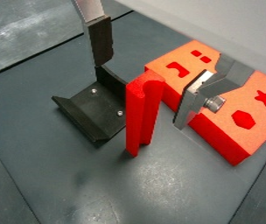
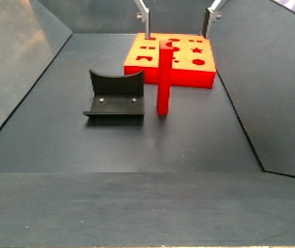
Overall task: Pick up the arch object. Move up. Move to above the board. Insert the arch object.
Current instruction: Pick up the arch object.
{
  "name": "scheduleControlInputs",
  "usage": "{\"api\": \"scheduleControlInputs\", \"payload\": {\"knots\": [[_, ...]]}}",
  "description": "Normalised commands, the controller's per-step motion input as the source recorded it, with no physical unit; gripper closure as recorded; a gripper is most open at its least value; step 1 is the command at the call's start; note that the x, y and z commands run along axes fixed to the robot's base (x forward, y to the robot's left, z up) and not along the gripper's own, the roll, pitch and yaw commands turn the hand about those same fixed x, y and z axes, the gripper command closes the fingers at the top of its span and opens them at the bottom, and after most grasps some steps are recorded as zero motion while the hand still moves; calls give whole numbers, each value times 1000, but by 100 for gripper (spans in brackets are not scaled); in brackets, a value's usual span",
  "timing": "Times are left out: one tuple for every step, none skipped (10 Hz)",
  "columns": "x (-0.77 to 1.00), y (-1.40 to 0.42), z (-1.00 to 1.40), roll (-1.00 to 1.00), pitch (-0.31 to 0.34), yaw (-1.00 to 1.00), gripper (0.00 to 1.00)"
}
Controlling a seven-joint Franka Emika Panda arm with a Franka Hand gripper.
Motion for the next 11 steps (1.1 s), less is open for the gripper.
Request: {"api": "scheduleControlInputs", "payload": {"knots": [[0, -203, -554, 0, -201, 0, 0], [489, -271, -1000, 14, -16, 6, 0], [431, -214, -1000, 0, -11, 20, 0], [331, -146, -1000, 0, 0, 31, 0], [303, -43, -1000, 16, -1, 63, 0], [60, 0, -946, 154, 0, 140, 0], [0, -51, -323, 184, 44, 94, 0], [-89, -200, 0, 459, 66, 83, 0], [-111, -211, 0, 500, 77, 114, 0], [0, -31, 0, 124, 16, 0, 0], [0, 0, 0, 14, 7, 0, 0]]}}
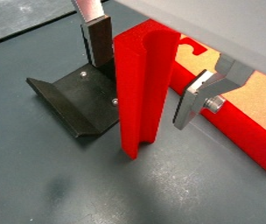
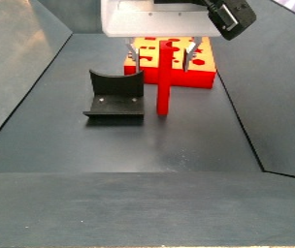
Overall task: Pick up the arch object. Move up. Move to above the board. Insert the arch object.
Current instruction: Pick up the arch object.
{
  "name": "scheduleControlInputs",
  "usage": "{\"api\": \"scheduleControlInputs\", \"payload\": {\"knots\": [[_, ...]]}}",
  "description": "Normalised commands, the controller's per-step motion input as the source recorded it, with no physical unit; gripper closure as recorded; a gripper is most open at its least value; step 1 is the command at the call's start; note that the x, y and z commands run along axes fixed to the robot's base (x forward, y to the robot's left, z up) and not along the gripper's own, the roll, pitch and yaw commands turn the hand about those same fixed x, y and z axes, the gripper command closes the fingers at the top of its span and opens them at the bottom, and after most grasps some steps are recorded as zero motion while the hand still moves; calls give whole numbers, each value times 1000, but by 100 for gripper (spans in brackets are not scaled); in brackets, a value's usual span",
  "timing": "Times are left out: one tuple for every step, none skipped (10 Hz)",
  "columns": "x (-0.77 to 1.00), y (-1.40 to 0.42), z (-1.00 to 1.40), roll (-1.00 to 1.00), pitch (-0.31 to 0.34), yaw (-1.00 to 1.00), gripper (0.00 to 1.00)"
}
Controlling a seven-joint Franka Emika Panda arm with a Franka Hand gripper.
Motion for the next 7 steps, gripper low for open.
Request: {"api": "scheduleControlInputs", "payload": {"knots": [[0, 0, 0, 50, 0, 0, 0], [0, 0, 0, 0, 0, 0, 100], [0, 0, 0, 0, 0, 0, 100], [0, 0, 0, 0, 0, 0, 100], [0, 0, 0, 0, 0, 0, 100], [0, 0, 0, 0, 0, 0, 100], [0, 0, 0, 0, 0, 0, 100]]}}
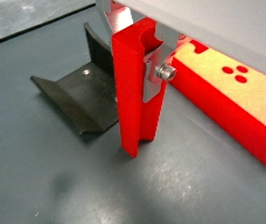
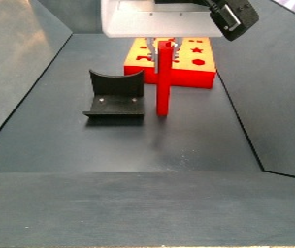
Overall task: Pick up the arch object. Move up. Move to above the board. Insert the arch object.
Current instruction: Pick up the arch object, then move up.
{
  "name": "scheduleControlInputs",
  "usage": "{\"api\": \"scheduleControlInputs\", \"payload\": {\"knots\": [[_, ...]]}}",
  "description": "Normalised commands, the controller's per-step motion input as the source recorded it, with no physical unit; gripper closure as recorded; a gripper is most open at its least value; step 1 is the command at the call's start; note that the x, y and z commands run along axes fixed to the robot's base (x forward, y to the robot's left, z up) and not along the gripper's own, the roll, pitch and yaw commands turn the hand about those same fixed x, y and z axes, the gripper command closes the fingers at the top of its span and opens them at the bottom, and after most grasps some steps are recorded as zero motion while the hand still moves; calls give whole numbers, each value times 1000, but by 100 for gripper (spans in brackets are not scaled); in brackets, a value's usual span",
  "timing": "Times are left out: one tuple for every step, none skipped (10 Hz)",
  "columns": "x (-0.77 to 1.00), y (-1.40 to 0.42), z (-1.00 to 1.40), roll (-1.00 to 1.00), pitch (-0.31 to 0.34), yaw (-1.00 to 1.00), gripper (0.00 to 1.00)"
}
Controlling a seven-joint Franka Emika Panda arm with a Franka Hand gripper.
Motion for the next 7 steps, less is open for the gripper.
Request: {"api": "scheduleControlInputs", "payload": {"knots": [[0, 0, 0, 0, 0, 0, 100], [0, 0, 0, 0, 0, 0, 100], [0, 0, 0, 0, 0, 0, 100], [0, 0, 0, 0, 0, 0, 100], [0, 0, 0, 0, 0, 0, 100], [0, 0, 833, 0, 0, 0, 100], [-34, 14, 814, -9, 33, 33, 100]]}}
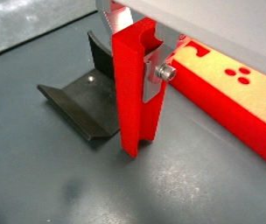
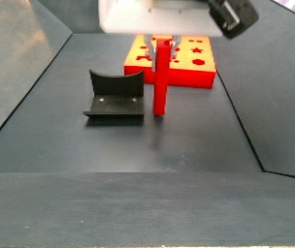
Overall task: Pick up the arch object. Move up. Move to above the board. Insert the arch object.
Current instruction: Move up, then move to above the board.
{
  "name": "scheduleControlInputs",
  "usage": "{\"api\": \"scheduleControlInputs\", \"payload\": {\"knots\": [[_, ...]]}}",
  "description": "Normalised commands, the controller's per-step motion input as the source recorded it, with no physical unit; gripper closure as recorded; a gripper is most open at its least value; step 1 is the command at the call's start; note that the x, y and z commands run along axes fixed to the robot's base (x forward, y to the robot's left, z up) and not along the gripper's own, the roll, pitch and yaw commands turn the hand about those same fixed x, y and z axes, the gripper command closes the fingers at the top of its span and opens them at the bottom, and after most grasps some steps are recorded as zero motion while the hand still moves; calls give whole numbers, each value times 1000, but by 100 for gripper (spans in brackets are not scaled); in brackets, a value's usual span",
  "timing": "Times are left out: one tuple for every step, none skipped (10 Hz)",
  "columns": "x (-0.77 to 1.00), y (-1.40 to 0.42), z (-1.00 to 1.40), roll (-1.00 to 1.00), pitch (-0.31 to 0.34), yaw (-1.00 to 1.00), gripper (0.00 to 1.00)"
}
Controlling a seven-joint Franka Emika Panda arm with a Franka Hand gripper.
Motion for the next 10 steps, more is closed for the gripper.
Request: {"api": "scheduleControlInputs", "payload": {"knots": [[-57, 1, 671, -27, 59, 34, 100], [-37, -2, 522, -43, 57, 31, 100], [-19, -2, 295, -64, 54, 23, 100], [-11, -1, 181, -73, 54, 19, 100], [457, -316, 1000, -696, -212, 40, 100], [450, -312, 1000, -686, -201, 30, 100], [363, -229, 1000, -543, -91, -3, 100], [316, -198, 1000, -417, -37, -12, 100], [259, -160, 1000, -269, 12, -17, 100], [208, -126, 913, -226, 26, -22, 100]]}}
